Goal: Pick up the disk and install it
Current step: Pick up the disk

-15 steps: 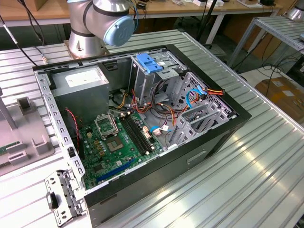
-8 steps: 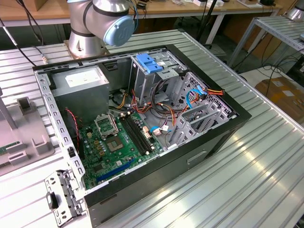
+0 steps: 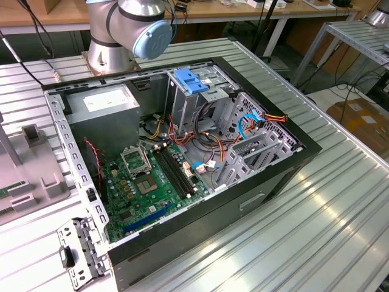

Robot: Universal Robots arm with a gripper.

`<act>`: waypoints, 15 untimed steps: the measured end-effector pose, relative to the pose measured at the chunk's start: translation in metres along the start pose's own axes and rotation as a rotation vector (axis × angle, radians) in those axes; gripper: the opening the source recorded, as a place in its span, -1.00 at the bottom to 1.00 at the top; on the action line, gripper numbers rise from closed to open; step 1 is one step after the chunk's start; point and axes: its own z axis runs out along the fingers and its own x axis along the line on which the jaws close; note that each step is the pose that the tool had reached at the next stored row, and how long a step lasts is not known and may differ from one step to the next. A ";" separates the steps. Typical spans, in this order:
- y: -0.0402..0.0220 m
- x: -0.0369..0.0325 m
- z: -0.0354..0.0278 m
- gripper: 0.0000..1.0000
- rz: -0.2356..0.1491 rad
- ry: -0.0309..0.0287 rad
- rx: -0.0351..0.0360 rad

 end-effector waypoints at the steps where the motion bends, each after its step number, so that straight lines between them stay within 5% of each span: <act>1: 0.0014 0.0000 0.0043 0.08 -0.001 0.0000 -0.0001; 3: 0.0016 0.0005 0.0173 0.08 -0.002 0.0001 -0.0002; 5: 0.0016 0.0007 0.0235 0.08 -0.004 0.0002 -0.0001; 15: 0.0016 0.0007 0.0241 0.08 -0.004 0.0002 -0.0003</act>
